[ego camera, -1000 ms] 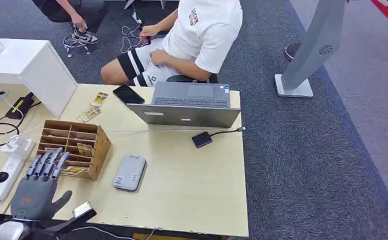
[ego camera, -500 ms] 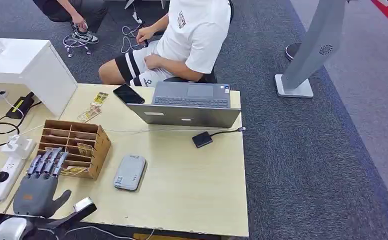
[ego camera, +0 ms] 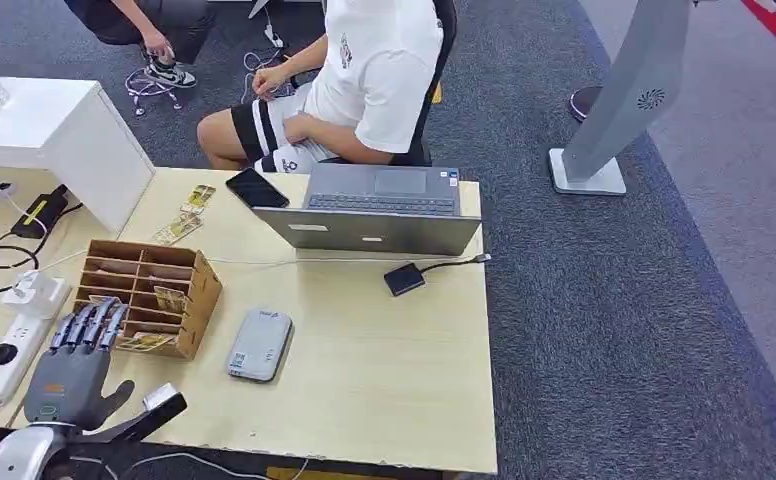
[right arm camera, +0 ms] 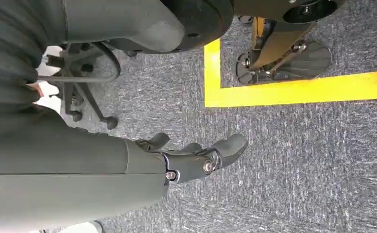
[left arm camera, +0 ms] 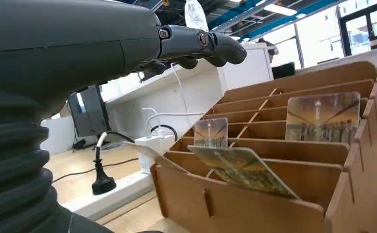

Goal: Pass the card to the sensor for recognition and then transmit it.

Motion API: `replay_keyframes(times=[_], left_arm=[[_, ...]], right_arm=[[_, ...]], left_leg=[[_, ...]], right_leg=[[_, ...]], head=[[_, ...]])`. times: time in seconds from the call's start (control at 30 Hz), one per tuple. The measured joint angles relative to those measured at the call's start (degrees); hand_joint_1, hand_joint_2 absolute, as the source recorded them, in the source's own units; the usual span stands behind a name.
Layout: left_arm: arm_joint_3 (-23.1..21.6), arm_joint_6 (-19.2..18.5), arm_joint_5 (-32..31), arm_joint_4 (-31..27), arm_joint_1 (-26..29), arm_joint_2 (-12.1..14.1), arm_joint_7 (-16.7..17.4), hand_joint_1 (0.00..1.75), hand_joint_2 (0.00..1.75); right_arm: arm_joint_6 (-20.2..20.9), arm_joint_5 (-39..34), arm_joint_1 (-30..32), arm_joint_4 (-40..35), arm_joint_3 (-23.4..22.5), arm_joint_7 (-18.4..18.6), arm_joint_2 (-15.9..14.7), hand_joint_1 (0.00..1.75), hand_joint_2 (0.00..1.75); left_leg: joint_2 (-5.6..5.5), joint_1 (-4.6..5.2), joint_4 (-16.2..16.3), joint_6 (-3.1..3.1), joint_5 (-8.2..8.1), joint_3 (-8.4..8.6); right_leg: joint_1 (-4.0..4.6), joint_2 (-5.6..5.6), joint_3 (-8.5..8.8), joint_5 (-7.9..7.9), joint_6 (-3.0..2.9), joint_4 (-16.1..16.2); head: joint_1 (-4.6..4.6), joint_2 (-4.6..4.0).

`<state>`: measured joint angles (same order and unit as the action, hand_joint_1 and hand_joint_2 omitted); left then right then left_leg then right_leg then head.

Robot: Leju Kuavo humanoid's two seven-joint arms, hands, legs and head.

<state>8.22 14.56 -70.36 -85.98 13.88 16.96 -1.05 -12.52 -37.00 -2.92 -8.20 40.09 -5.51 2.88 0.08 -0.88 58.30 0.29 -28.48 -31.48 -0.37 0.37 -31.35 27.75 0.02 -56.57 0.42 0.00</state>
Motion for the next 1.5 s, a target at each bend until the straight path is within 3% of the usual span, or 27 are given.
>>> replay_keyframes(times=[0.77,1.5], left_arm=[[0.83,0.77,-0.77,7.95,-3.68,-0.04,-0.46,0.0,1.75],[0.61,2.69,-0.61,8.83,-6.34,-1.68,-1.64,0.0,1.75]], right_arm=[[0.48,0.09,-0.11,-0.02,1.09,0.07,-0.24,0.0,1.75],[0.72,0.09,-0.26,-0.02,1.44,-0.07,-0.33,0.0,1.75]], left_leg=[[-0.01,0.0,0.0,0.0,0.0,0.0],[0.01,0.0,0.0,0.0,0.0,0.01]], right_leg=[[0.0,0.0,-0.01,0.0,0.0,0.0],[0.0,0.01,-0.01,0.0,0.0,0.0]], head=[[0.0,0.0],[0.02,0.0]])
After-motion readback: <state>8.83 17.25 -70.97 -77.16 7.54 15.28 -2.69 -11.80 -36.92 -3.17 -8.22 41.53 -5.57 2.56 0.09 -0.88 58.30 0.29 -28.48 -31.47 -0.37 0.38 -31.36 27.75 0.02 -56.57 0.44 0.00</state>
